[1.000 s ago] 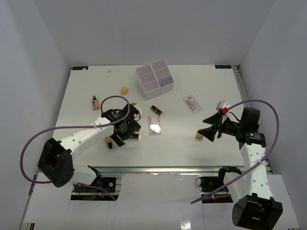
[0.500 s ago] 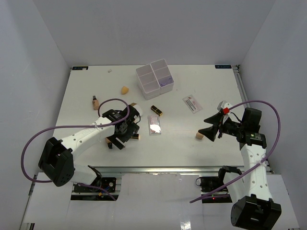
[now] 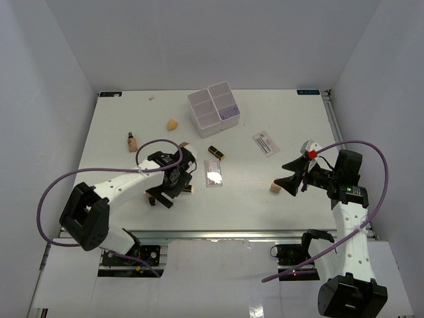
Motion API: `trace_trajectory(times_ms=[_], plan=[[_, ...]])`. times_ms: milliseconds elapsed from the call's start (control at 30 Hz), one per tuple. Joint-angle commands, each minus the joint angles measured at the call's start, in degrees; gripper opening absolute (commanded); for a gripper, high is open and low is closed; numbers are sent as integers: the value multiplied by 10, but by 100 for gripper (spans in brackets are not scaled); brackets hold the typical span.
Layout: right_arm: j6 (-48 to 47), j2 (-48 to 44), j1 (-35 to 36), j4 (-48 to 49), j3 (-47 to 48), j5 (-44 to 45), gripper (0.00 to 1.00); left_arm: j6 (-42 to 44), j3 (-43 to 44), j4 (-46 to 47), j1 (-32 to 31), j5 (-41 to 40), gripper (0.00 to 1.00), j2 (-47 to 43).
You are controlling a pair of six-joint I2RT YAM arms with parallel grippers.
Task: Organize the makeup
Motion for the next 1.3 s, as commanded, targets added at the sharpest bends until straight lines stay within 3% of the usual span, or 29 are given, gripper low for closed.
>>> trace_trajectory(times_ms=[0, 467, 700, 933, 1067, 1267], plan=[[6, -10, -5, -1, -1, -9, 72, -23, 27, 18, -1, -24, 97, 62], [4, -11, -7, -2, -3, -9, 72, -7, 86, 49, 14, -31, 90, 159], [2, -4, -7, -2, -4, -8, 72, -6, 64, 79, 21, -32, 89, 141], [1, 1, -8, -2, -6, -4, 72, 17, 60, 77, 39, -42, 96, 117], [0, 3, -7, -1, -6, -4, 72, 105, 46, 105, 40, -40, 96, 74], [-1, 4, -8, -2, -5, -6, 72, 428, 9, 215, 39, 16, 97, 2]])
